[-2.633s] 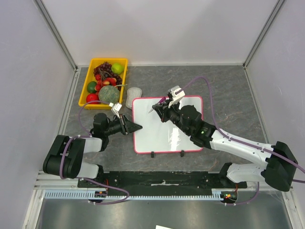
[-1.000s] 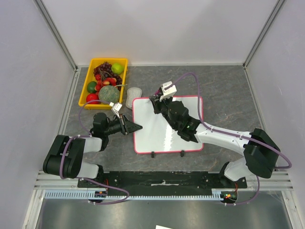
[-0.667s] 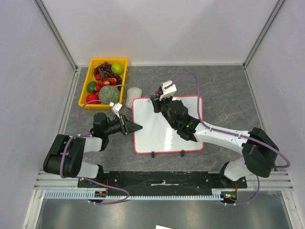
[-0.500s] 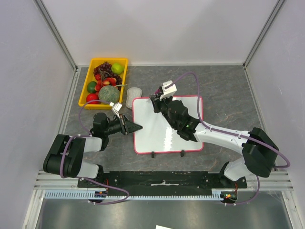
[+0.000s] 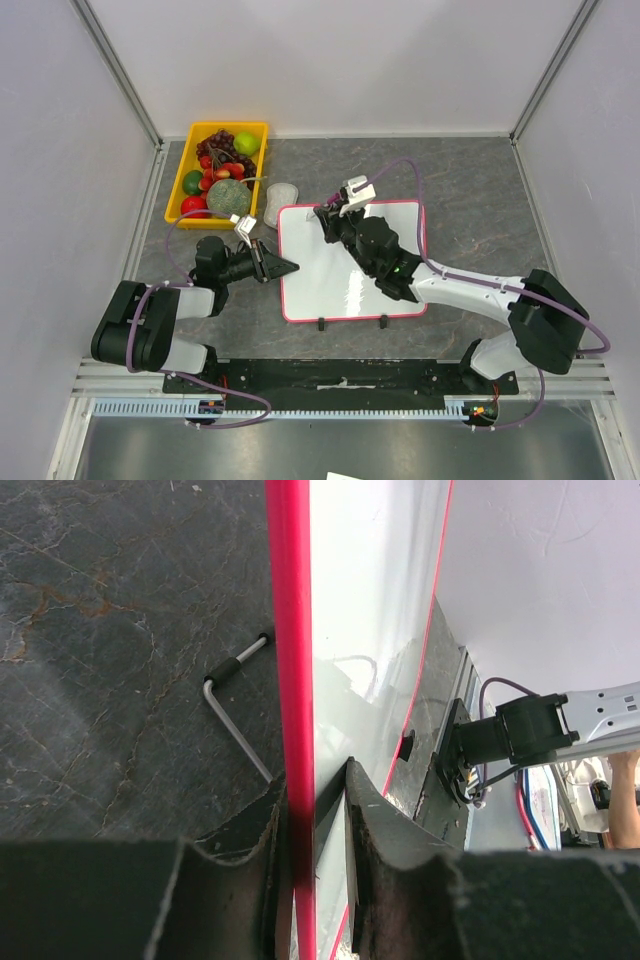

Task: Write a sentence on the whiteboard
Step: Write with the whiteboard marker on the whiteboard.

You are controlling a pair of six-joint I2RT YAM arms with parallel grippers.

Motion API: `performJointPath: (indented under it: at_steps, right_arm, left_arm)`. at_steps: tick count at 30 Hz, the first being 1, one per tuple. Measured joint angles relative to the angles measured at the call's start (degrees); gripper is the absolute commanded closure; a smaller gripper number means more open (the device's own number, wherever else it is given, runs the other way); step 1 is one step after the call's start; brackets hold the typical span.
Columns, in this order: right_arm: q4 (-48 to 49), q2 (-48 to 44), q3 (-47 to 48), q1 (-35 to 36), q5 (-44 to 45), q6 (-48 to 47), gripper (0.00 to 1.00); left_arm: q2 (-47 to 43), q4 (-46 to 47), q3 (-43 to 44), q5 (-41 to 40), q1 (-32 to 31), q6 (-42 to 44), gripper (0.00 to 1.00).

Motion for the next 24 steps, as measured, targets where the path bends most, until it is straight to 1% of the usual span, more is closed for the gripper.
performJointPath:
  at_steps: [13,24]
  right_arm:
    - [0.5,-2.9,-4.7,0.0,-2.5,3.0,1.0]
    - [-0.1,-3.6,-5.2,0.0,-2.7,3.7,1.0]
  left_arm:
    - [0.0,0.0,0.0,0.0,0.0,0.0,0.98]
    - [0.0,0.0,0.0,0.0,0.0,0.0,0.98]
